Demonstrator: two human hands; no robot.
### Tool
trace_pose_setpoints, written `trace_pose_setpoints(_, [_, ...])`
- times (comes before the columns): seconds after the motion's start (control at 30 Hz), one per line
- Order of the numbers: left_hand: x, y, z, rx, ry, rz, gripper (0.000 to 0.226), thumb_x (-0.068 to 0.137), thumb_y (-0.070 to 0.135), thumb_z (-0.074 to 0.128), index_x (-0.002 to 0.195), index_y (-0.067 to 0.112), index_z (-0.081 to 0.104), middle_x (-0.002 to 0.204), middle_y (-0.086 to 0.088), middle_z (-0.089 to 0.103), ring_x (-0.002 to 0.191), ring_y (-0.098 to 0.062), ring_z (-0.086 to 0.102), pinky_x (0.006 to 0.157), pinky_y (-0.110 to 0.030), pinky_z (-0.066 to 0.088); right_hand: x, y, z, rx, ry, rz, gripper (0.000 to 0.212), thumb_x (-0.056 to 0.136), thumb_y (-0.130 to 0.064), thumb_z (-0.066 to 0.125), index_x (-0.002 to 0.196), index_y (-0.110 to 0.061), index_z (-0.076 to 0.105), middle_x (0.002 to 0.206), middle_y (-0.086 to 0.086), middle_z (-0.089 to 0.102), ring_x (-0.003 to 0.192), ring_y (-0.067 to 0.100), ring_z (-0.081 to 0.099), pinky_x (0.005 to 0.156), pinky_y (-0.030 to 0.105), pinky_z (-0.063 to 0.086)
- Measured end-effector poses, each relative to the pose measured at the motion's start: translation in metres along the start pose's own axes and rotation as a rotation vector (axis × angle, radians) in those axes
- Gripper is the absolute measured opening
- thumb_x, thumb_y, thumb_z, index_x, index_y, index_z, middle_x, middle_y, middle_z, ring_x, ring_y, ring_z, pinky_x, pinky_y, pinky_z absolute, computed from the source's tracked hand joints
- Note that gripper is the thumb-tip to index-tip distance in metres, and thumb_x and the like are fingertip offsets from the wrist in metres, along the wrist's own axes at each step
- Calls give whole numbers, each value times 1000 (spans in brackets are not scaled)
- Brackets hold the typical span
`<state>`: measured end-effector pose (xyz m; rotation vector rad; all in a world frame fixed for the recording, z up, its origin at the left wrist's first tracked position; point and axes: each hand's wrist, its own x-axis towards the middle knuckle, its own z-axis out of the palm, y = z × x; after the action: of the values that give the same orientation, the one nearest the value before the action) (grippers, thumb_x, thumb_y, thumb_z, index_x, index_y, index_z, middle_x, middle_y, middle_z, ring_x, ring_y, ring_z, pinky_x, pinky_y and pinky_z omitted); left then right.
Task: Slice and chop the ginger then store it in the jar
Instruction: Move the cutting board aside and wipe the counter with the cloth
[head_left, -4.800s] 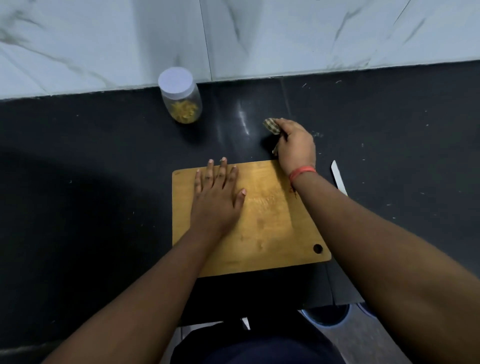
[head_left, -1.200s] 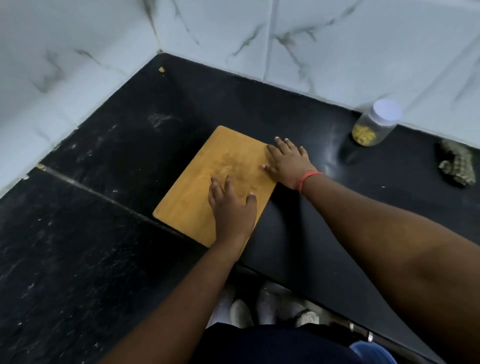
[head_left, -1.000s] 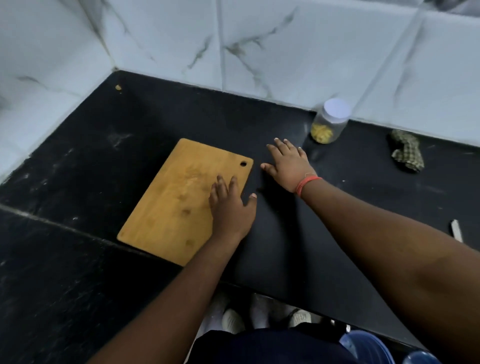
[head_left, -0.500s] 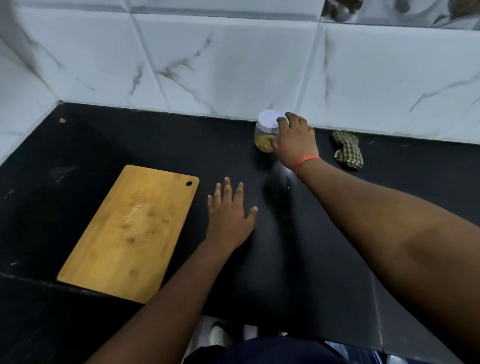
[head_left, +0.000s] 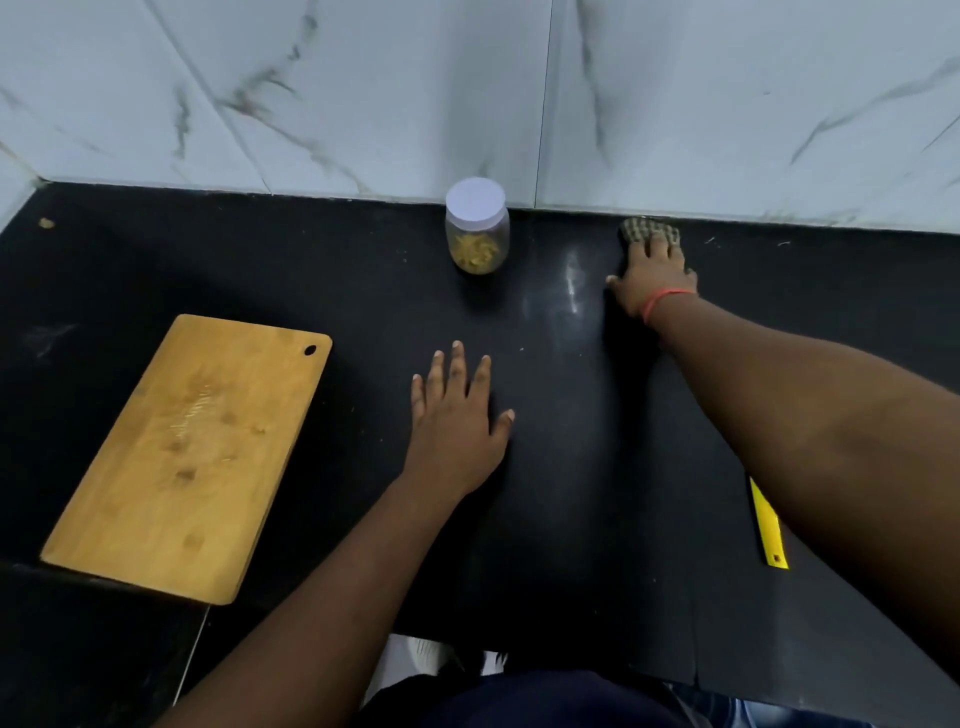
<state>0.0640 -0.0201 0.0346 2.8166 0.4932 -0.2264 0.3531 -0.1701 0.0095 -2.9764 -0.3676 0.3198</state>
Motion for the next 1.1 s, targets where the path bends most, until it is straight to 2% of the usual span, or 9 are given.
trace_pose_setpoints(0.17, [-4,10,11,8,-7,-19,72,101,52,37,160,21,9,167,-10,-9,153,-30,-12,123,-53,0,19,20,6,79,113,-122,55,92,-19,53,144,-12,36,147,22,29,129,47,33,107,54,36])
trace_pose_setpoints(0.27, [-6,16,14,3,3,-27,72,101,52,38,159,21,10,167,-10,-9,152,-30,-14,123,-52,-1,26,28,12,186,161,-148,58,93,-14,52,148,-11,32,147,25,30,130,49,34,110,49,33])
trace_pose_setpoints(0.4, [-5,25,20,-12,20,-9,72,100,51,40,159,20,12,167,-10,-8,153,-30,-13,123,-52,-1,26,40,13,189,111,-144,61,95,-12,49,151,-8,25,156,23,22,138,44,31,113,45,31])
trace_pose_setpoints(0.5, [-1,32,27,-14,19,10,72,100,50,41,159,20,13,167,-10,-5,153,-31,-12,123,-52,0,1,48,12,178,106,-199,58,91,-5,51,146,-5,35,151,23,32,132,43,39,111,42,35])
trace_pose_setpoints(0.63, [4,39,36,-37,-1,23,71,100,50,42,159,20,14,167,-10,-6,153,-29,-12,124,-52,0,-76,55,27,232,199,-292,57,77,3,52,134,-2,50,129,23,52,115,42,50,106,41,40])
trace_pose_setpoints(0.73, [8,47,40,-44,-10,38,71,100,49,41,159,20,14,167,-10,-6,153,-29,-13,124,-51,-1,-143,58,42,223,198,-297,60,69,-5,53,128,-8,53,128,14,54,115,34,49,100,45,44])
trace_pose_setpoints(0.87, [15,58,45,-42,1,58,70,100,48,41,159,20,16,167,-9,-6,153,-29,-12,124,-50,-1,-213,56,51,120,220,-270,32,79,-27,63,109,-17,58,113,3,54,105,26,48,81,41,47])
trace_pose_setpoints(0.97, [20,66,46,-43,-2,80,69,101,47,41,158,19,16,167,-10,-6,153,-29,-12,124,-49,-1,-214,57,55,143,255,-254,25,81,-20,65,105,-17,58,112,3,54,99,27,48,78,44,47])
trace_pose_setpoints(1.1, [22,77,44,-47,11,124,68,100,45,43,158,18,19,167,-11,-3,153,-28,-12,124,-49,-2,-183,66,46,275,358,-302,50,77,3,52,124,-13,57,117,7,54,97,29,47,87,41,47])
